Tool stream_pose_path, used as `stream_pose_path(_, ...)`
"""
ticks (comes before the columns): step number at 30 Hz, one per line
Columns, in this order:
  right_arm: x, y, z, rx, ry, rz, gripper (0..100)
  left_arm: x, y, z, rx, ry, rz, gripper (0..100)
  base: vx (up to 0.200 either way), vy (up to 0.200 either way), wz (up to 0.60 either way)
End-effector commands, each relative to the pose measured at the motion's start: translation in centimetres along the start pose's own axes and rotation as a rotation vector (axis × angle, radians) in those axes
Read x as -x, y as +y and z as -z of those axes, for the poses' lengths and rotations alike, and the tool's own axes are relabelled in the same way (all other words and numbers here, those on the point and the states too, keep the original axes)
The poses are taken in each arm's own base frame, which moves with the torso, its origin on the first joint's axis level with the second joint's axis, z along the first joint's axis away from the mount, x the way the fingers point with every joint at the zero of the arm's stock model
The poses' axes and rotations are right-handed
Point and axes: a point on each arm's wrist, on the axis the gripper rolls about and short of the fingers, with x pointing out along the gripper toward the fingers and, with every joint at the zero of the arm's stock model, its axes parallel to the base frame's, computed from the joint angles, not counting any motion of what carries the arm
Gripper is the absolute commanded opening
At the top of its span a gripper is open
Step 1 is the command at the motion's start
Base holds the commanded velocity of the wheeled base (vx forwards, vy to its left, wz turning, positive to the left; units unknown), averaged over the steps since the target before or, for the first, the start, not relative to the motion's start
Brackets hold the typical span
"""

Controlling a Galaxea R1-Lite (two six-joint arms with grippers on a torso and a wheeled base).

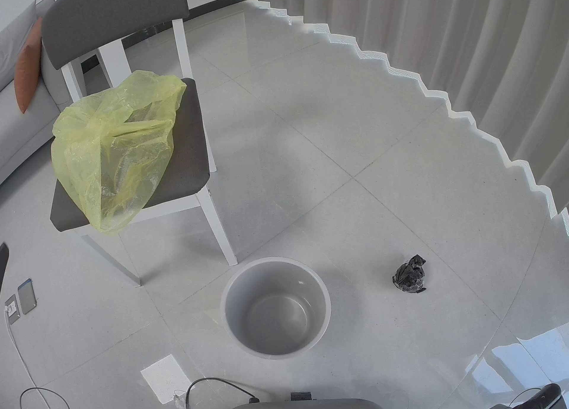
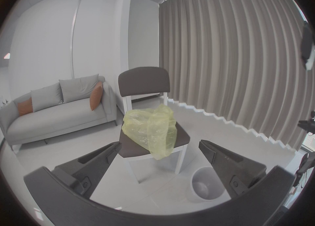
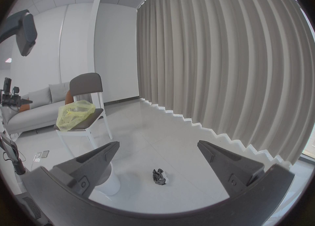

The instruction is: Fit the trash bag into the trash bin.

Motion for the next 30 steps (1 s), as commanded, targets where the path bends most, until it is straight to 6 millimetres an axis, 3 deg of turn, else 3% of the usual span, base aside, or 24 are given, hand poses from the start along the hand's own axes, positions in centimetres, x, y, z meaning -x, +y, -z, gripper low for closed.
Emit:
stream_pose_path(1,-9.0,-0.2,-6.2,0.114,0.185,-0.028,100,-17.9,-4.2,-3.6,-0.235,0.387,-0.149,100,0.0,0.0,0.0)
stream_pose_path(8,-9.7,-0.1,-6.7,0.178,0.19,-0.043,100,-21.7,-7.4,-3.0,-0.311,0.456,-0.133,100,0.0,0.0,0.0)
stream_pose_path(11,-9.7,-0.1,-6.8,0.183,0.185,-0.041,100,-23.2,-7.7,-3.0,-0.305,0.464,-0.146,100,0.0,0.0,0.0)
stream_pose_path(18,-9.6,-0.1,-6.9,0.181,0.179,-0.041,100,-25.1,-5.9,-1.9,-0.306,0.522,-0.229,100,0.0,0.0,0.0)
stream_pose_path(30,-9.7,-0.1,-7.3,0.182,0.169,-0.04,100,-26.0,-4.1,-0.5,-0.302,0.578,-0.293,100,0.0,0.0,0.0)
